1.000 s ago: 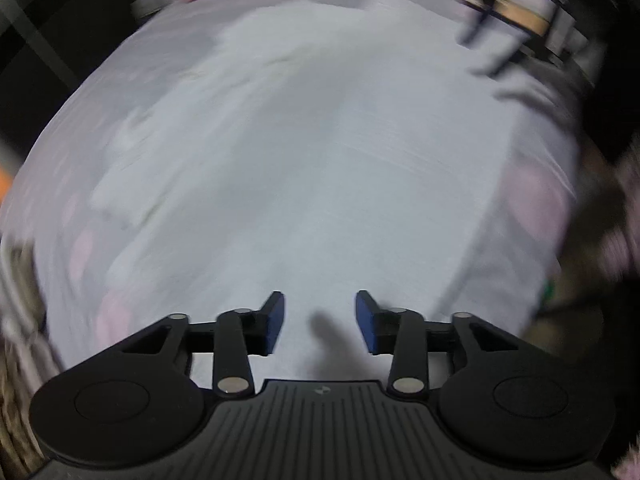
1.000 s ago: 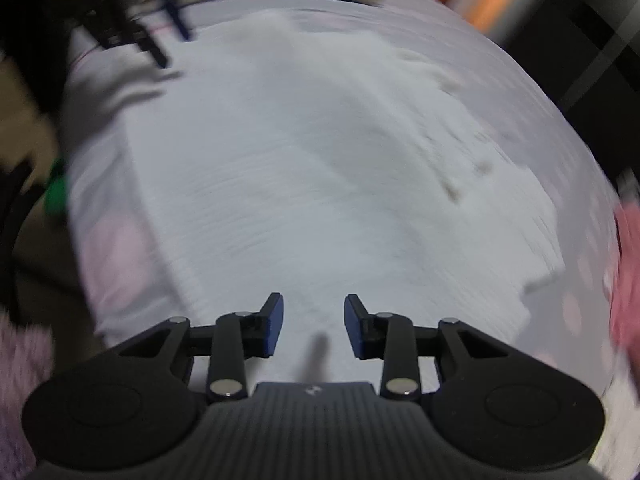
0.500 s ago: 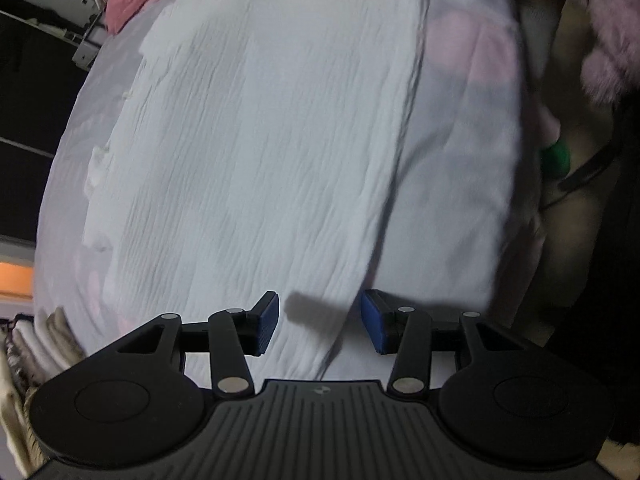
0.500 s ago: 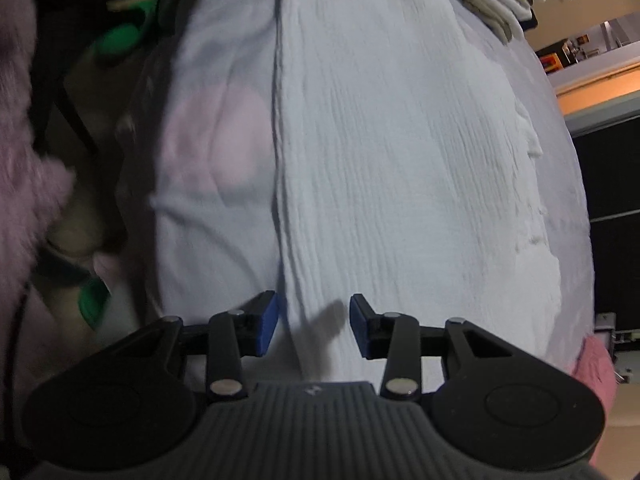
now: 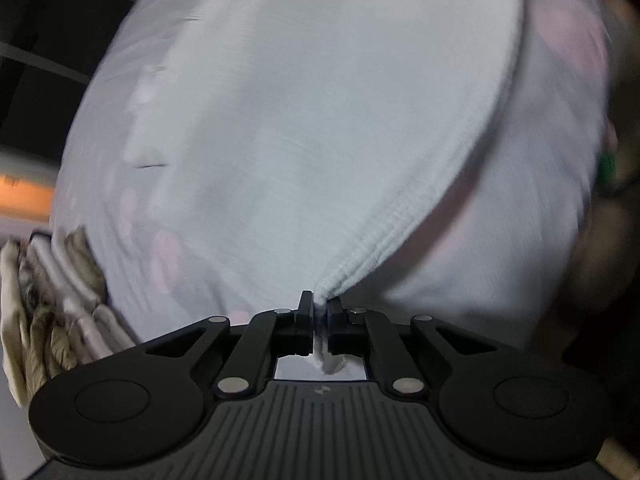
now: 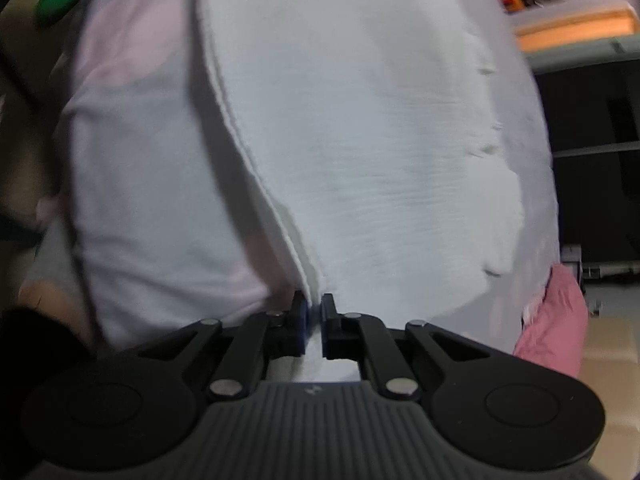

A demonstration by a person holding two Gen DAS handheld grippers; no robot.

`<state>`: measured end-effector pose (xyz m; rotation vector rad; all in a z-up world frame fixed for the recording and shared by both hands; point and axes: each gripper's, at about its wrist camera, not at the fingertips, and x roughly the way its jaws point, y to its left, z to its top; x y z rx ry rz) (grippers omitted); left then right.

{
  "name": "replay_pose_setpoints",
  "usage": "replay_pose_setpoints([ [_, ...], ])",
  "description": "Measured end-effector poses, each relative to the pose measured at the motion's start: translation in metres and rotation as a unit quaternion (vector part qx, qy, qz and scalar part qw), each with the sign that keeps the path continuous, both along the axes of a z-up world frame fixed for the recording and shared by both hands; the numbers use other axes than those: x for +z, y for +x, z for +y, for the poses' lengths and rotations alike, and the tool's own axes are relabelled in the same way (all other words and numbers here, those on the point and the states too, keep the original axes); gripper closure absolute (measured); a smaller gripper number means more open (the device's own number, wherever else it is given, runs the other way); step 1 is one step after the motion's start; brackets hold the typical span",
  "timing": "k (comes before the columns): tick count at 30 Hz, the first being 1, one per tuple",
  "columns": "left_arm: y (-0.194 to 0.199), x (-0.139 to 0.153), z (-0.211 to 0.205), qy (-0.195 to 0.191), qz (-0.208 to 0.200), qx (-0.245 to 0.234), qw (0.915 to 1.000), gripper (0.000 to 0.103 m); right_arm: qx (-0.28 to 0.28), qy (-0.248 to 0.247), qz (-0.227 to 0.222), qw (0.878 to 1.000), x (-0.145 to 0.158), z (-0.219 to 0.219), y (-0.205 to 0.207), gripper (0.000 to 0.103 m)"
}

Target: Fold clothes

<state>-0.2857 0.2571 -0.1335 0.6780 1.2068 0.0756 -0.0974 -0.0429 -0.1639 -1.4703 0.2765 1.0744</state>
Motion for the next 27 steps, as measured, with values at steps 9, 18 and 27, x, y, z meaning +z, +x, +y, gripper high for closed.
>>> replay_pose_setpoints([
  [9, 0.03, 0.123, 0.053, -0.067, -0.183, 0.093, 0.9764, 0.1, -0.095, 0.159, 0.006, 0.983, 0.082, 0.014, 0.045, 0.096],
  [18, 0.127, 0.186, 0.106, -0.043, -0.237, 0.105, 0.9649, 0.1, -0.118, 0.216, -0.024, 0.969, 0.162, 0.072, 0.108, 0.097],
  [27, 0.246, 0.133, 0.182, -0.069, -0.203, 0.162, 0.9633, 0.1, -0.171, 0.19, 0.004, 0.967, 0.148, 0.15, 0.204, 0.097],
])
